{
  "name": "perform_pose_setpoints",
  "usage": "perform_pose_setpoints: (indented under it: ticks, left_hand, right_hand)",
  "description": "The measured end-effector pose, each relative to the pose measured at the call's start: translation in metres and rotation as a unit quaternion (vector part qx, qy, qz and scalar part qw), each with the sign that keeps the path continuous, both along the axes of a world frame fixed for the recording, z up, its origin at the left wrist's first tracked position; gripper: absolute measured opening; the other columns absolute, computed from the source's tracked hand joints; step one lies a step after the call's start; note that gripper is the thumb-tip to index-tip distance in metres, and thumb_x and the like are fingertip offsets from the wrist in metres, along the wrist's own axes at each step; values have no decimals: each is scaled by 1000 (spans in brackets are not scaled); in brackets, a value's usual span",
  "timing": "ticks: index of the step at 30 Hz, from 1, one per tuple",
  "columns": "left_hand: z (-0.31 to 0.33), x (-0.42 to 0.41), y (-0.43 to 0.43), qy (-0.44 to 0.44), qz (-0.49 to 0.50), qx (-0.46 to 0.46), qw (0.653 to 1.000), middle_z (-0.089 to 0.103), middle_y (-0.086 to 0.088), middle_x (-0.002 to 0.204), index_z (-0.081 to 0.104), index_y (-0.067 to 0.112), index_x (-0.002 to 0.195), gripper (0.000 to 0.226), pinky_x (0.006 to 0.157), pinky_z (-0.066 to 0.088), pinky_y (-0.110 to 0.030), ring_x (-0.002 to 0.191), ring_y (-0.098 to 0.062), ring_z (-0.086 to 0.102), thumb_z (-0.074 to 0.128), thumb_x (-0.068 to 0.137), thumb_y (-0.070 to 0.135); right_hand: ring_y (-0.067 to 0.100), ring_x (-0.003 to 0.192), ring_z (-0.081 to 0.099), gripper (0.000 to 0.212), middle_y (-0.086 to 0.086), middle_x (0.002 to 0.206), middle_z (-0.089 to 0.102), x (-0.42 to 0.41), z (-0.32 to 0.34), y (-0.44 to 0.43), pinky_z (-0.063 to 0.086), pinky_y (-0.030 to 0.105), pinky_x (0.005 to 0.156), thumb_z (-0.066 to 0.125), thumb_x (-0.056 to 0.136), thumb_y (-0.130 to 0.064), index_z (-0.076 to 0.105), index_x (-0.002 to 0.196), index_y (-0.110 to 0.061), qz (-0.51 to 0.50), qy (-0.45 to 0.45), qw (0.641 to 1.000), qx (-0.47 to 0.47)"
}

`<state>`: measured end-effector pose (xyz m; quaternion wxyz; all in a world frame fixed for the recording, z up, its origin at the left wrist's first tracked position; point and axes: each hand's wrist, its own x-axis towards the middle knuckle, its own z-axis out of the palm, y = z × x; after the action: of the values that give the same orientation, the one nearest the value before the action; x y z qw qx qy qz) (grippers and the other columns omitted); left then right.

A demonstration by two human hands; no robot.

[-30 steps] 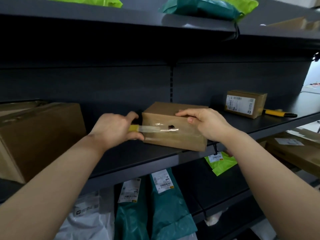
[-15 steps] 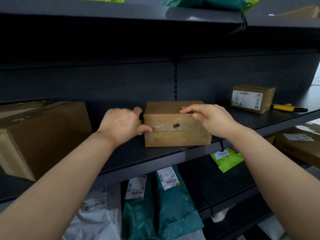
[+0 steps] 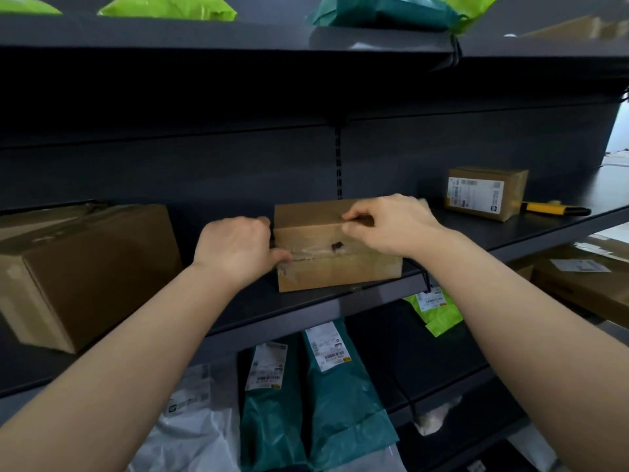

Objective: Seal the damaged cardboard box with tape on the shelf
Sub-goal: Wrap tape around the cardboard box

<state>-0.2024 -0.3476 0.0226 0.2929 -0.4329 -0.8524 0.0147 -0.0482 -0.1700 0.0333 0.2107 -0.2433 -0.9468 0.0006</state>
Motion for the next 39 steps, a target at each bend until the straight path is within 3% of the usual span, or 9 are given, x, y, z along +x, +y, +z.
perform_pose_setpoints:
  ticks: [5, 10, 13, 16, 21, 28, 33, 36, 39]
  left_hand:
    - [1, -14, -4, -32, 34, -27, 999, 60, 2, 85, 57, 22, 99, 54, 56, 39, -30, 76, -18, 55, 44, 87, 73]
    - [-4, -31, -13, 8, -2, -28, 1000, 67, 0, 95, 26, 32, 151, 79, 59, 47, -30, 84, -19, 64, 38, 86, 76]
    - [-7, -38, -13, 8, -48, -18, 999, 69, -2, 97, 18, 37, 155, 79, 62, 49, -31, 86, -20, 65, 40, 87, 72]
    - [-6, -47, -11, -33, -62, -13, 997, 69, -2, 115, 23, 42, 152, 76, 74, 54, -36, 99, -22, 64, 43, 85, 72]
    - [-7, -61, -8, -73, -67, 2, 995, 58, 5, 139, 27, 46, 150, 74, 86, 53, -40, 117, -22, 59, 47, 83, 72]
    - [-9, -59, -4, -98, -77, 21, 992, 55, 6, 141, 30, 45, 149, 70, 88, 52, -40, 120, -23, 58, 48, 85, 67]
    - [-8, -56, -4, -105, -58, 17, 993, 57, 4, 140, 28, 45, 150, 70, 89, 51, -38, 120, -23, 57, 49, 87, 67]
    - [-6, -54, -1, -95, -48, 4, 994, 57, 2, 139, 29, 41, 151, 72, 90, 51, -39, 121, -22, 56, 49, 86, 67]
    - [-4, -46, 5, -94, -58, 10, 994, 58, 1, 138, 32, 38, 150, 72, 89, 52, -39, 120, -22, 57, 51, 86, 67]
  right_hand:
    - [22, 90, 62, 75, -1, 104, 61, -32, -36, -4, 39, 44, 92, 28, 81, -82, 57, 111, -20, 69, 88, 976, 186]
    - [26, 79, 59, 57, 4, 88, 62, -54, -70, 11, 38, 41, 74, 41, 91, -67, 65, 104, -17, 49, 225, 921, 315]
    - [25, 75, 58, 51, 3, 82, 60, -66, -73, 18, 37, 40, 70, 46, 93, -64, 66, 97, -17, 51, 277, 900, 332]
    - [24, 82, 61, 56, 1, 87, 65, -66, -65, 17, 38, 37, 73, 46, 88, -71, 68, 98, -20, 92, 263, 920, 276]
    - [17, 121, 50, 73, -12, 129, 60, -31, -52, 50, 37, 41, 102, 57, 61, -80, 63, 122, -40, 132, 204, 970, 4]
    - [1, 130, 44, 43, -18, 137, 52, -19, -61, 58, 30, 29, 115, 74, 84, -26, 59, 118, -46, 187, 261, 923, -211]
    - [5, 131, 42, 39, -12, 134, 57, -16, -56, 56, 28, 39, 117, 70, 87, -20, 59, 116, -43, 171, 252, 931, -199]
    - [9, 140, 28, 38, -15, 131, 59, -20, -37, 41, 7, 58, 118, 70, 80, -51, 61, 117, -46, 99, 192, 975, -51]
    - [10, 145, 20, 68, -15, 139, 53, -46, -27, -8, -7, 62, 115, 48, 76, -79, 55, 131, -40, 65, 126, 988, 65]
